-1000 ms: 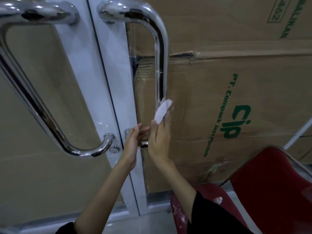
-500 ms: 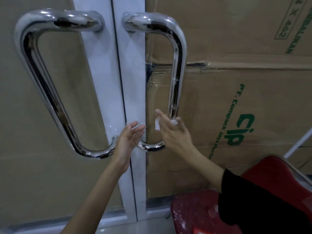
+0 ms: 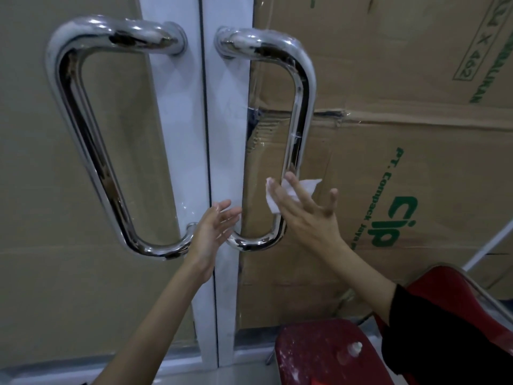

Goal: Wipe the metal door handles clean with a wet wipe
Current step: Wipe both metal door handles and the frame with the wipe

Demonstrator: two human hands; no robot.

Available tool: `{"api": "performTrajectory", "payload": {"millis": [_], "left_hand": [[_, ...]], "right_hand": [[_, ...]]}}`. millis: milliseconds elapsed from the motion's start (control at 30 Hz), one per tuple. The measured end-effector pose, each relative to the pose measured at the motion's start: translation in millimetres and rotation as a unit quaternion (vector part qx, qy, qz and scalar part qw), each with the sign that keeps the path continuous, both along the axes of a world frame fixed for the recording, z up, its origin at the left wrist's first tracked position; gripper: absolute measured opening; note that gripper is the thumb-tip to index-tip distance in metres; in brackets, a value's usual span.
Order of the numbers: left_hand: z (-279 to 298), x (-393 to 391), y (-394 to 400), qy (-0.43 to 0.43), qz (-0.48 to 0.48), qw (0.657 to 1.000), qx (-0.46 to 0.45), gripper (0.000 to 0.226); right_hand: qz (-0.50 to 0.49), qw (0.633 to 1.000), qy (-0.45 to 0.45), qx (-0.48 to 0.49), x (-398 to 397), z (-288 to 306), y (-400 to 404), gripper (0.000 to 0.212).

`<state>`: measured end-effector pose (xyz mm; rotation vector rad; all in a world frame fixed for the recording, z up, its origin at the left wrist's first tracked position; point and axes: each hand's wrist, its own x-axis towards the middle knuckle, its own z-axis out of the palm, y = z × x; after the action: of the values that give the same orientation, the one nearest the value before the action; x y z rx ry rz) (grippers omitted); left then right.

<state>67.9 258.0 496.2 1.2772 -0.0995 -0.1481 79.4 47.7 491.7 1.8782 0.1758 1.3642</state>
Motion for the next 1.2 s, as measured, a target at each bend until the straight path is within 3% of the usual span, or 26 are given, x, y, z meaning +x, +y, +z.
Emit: {"api": "performTrajectory", "payload": {"millis": [67,167,333,467,533,733,833,933,1000,1067,1200], "left_hand": [[0.2,-0.2,2.1,0.008,0.009,1.0,-0.008,0.039],[0.3,-2.4,5.2,0.008,0.01,1.0,-0.002,0.04],[-4.9,-2.7,19.2,0.013,0.037,0.999,0.004,0.042],[-2.6,-5.0,11.3,0.019,0.027,0.999,0.018,0.042],[2.3,-7.0,3.0,0.012,0.01,1.0,0.022,0.042],[28.9,-2.2,-23.9,-0.037,-0.001,0.998,0.058,0.04],[39.7,-3.0,-35.1,-0.067,0.0,0.995,0.068,0.039],[41.6,-6.1,-39.7,-0.085,-0.002,0.994,0.074,0.038],[40.0,-6.5,-39.4,-0.089,-0.002,0.993,0.072,0.038],[41.7,-5.7,-41.0,-0.072,-0.006,0.995,0.061,0.039],[53.4,-5.5,-50.2,-0.044,-0.016,0.999,0.011,0.038]], "right_hand": [[0.011,0.999,0.049,-0.005,2.2,-10.3,11.8,0.053],[0.021,0.983,0.157,-0.092,-4.6,-45.5,15.9,0.049],[0.053,0.994,0.093,-0.01,-10.3,-33.6,-6.1,0.054],[0.029,0.984,0.174,-0.009,-11.1,-72.6,4.8,0.077],[0.032,0.988,0.153,0.005,-8.6,-79.6,8.8,0.078],[0.104,0.983,-0.019,0.151,9.0,-5.3,12.1,0.069],[0.222,0.939,0.034,0.261,11.1,-2.6,22.4,0.085],[0.273,0.911,0.119,0.285,4.2,-35.1,18.3,0.099],[0.326,0.866,0.165,0.34,-0.7,-38.8,22.3,0.087],[0.399,0.762,0.186,0.474,-4.0,-14.1,43.7,0.058],[0.431,0.542,0.097,0.715,-12.7,42.0,78.8,0.047]]}}
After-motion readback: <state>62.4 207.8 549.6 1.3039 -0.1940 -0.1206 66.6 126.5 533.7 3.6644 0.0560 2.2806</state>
